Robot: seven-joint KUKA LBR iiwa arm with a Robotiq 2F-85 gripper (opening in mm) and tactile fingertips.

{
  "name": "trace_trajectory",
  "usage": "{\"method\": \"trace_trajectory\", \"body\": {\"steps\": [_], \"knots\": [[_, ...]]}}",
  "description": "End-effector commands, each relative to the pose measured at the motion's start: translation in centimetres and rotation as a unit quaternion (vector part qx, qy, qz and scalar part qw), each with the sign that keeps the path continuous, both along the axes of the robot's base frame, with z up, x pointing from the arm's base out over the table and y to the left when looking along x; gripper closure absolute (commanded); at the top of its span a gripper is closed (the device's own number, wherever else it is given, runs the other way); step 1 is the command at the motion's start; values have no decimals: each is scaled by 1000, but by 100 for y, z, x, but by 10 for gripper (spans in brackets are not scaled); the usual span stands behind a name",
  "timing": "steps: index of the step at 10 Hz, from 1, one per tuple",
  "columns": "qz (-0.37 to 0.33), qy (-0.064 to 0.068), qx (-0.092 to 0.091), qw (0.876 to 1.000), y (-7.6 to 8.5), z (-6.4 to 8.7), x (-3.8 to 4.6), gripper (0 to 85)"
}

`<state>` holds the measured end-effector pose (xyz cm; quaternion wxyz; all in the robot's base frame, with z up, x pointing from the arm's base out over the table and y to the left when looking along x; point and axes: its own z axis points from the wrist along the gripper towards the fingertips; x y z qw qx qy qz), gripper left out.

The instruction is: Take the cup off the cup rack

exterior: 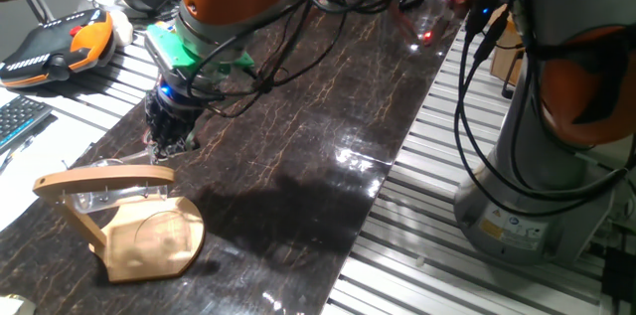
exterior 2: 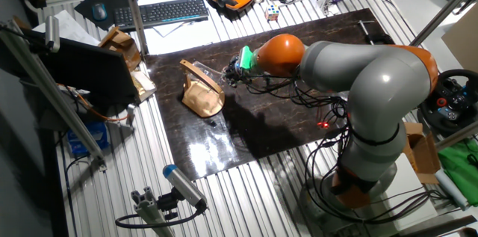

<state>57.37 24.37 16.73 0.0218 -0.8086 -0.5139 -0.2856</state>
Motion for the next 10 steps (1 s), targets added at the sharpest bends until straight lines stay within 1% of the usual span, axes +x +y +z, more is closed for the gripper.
{"method": "trace_trajectory", "body": {"steps": [1,4,8,10], "knots": [[-1,-1,0,1000,-17,19,11,830],[-2,0,-4,1000,-36,84,47,830],[0,2,-7,1000,-73,156,59,830],[2,2,-11,1000,-109,176,64,830]]}}
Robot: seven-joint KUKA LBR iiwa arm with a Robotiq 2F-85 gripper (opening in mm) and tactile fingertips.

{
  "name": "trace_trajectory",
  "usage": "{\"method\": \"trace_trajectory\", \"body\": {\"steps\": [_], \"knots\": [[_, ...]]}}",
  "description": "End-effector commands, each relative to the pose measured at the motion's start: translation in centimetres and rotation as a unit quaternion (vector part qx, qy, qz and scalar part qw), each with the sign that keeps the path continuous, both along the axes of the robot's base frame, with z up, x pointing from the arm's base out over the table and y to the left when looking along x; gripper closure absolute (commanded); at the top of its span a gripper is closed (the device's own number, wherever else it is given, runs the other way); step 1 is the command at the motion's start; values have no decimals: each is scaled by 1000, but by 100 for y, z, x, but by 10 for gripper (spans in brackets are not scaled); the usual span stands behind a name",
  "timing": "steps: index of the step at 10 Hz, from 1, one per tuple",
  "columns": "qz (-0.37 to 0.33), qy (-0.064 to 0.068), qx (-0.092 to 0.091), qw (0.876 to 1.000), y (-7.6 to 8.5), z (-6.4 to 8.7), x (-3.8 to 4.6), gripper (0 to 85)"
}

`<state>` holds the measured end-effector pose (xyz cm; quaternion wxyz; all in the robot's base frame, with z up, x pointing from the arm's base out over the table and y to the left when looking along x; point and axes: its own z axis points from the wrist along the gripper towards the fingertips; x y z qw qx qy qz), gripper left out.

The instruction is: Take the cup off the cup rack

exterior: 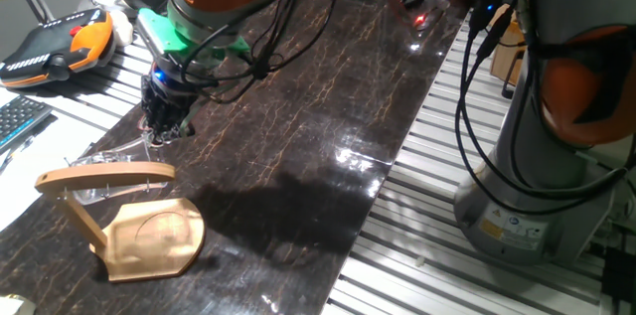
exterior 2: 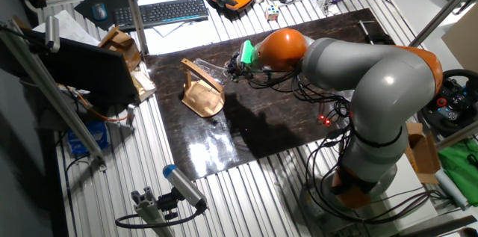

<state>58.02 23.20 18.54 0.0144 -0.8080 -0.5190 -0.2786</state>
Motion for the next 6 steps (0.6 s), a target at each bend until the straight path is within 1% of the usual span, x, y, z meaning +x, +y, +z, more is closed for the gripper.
{"method": "trace_trajectory", "body": {"steps": [1,3,4,6], "knots": [[2,1,1,1000,-28,15,2,830],[5,2,1,1000,-81,52,10,830],[5,2,-2,1000,-92,66,15,830],[7,-2,-13,1000,-133,86,23,830]]}}
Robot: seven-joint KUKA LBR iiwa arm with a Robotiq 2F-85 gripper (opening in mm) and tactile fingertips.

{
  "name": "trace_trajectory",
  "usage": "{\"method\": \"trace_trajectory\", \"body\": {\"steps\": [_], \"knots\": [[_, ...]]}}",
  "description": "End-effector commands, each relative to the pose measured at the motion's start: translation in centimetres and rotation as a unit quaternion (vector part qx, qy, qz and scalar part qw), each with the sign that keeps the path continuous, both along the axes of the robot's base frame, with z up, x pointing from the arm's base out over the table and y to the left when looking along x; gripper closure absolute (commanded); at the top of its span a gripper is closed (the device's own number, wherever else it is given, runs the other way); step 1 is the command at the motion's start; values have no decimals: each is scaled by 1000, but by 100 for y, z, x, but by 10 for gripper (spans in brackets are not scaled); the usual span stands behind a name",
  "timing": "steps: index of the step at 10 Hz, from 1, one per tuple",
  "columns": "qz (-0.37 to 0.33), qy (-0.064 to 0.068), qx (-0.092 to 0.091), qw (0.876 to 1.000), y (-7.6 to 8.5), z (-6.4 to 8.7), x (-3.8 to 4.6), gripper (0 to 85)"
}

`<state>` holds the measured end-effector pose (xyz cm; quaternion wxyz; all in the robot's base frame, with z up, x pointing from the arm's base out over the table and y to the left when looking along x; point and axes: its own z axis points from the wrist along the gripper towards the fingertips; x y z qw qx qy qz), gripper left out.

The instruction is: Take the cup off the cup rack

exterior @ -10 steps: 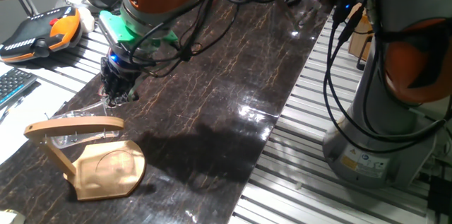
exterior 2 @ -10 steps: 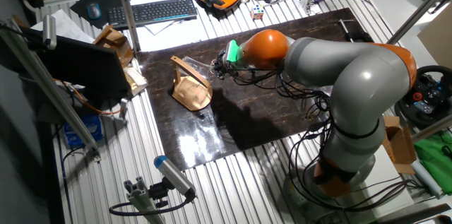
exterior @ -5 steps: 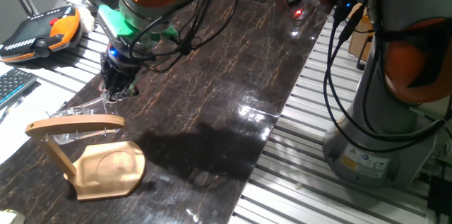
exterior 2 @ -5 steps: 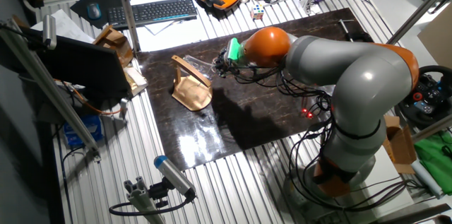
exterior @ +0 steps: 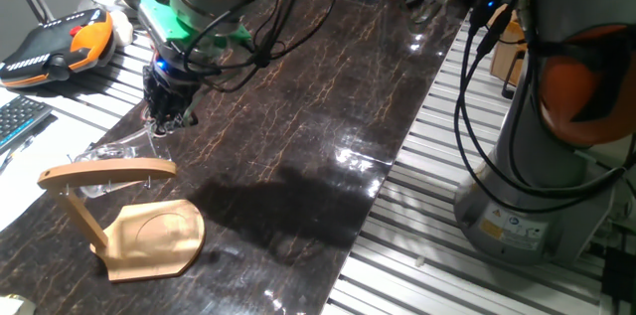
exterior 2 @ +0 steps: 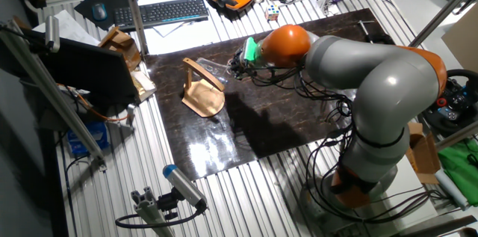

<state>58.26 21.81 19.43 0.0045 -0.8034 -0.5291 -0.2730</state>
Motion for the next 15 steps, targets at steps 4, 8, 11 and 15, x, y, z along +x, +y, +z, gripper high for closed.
{"method": "trace_trajectory", "body": {"steps": [4,8,11,15], "knots": [[0,2,-1,1000,-103,42,29,830],[-2,3,-14,1000,-216,72,43,830],[5,15,-51,999,-250,68,41,830],[5,22,-66,998,-274,60,40,830]]}}
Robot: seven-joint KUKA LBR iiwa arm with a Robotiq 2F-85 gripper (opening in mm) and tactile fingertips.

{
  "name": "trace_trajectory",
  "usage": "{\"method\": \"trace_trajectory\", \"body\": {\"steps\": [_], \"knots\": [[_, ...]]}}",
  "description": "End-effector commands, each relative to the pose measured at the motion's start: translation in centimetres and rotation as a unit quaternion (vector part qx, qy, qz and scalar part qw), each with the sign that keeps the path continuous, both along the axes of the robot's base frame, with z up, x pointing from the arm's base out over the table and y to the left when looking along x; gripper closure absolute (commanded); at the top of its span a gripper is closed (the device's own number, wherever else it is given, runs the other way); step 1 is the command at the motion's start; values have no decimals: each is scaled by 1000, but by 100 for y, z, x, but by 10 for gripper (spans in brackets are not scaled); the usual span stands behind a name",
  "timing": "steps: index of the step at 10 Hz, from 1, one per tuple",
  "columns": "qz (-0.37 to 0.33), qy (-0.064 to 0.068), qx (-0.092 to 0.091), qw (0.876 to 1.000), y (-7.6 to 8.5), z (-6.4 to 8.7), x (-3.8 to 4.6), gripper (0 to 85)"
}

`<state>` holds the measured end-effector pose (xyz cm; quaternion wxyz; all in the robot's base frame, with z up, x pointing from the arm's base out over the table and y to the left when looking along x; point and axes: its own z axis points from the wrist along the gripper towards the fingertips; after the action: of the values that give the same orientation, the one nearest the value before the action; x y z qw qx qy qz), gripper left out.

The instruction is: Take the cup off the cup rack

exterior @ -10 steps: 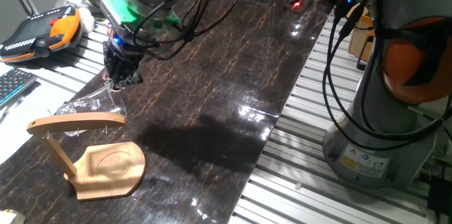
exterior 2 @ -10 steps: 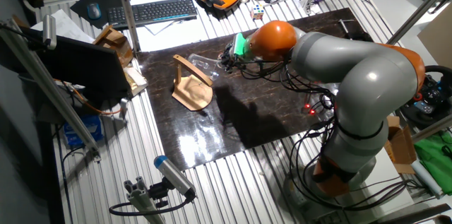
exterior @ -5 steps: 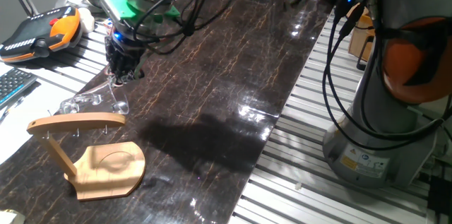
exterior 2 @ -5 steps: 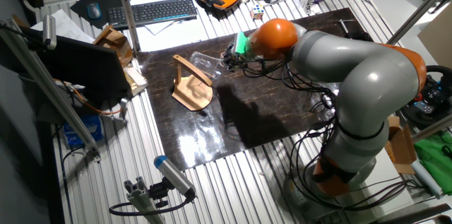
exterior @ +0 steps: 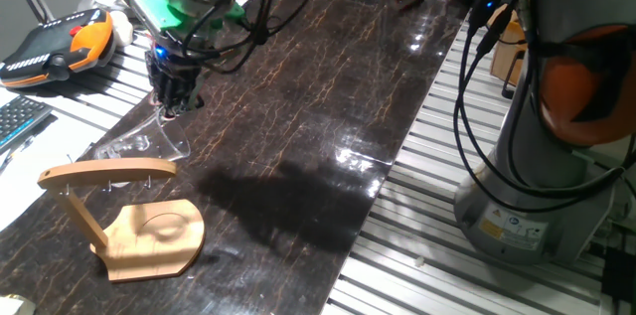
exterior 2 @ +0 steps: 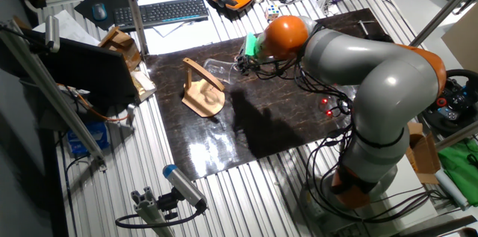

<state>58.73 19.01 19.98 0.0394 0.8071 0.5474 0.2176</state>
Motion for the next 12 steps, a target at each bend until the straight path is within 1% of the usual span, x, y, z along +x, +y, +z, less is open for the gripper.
{"method": "trace_trajectory", "body": {"steps": [1,3,4,5,6,7,9,10,11,12], "knots": [[-2,2,-9,1000,4,-13,2,830],[-5,2,-19,1000,-1,-31,12,830],[3,7,-28,1000,-1,-36,16,830],[21,18,-42,999,-8,-35,15,830],[26,19,-48,998,-8,-42,19,830],[27,19,-50,998,-8,-51,23,830],[37,35,-48,998,-22,-53,13,830],[41,39,-48,997,-31,-51,3,830],[45,40,-52,997,-34,-53,0,830],[58,42,-63,995,-38,-55,-3,830]]}}
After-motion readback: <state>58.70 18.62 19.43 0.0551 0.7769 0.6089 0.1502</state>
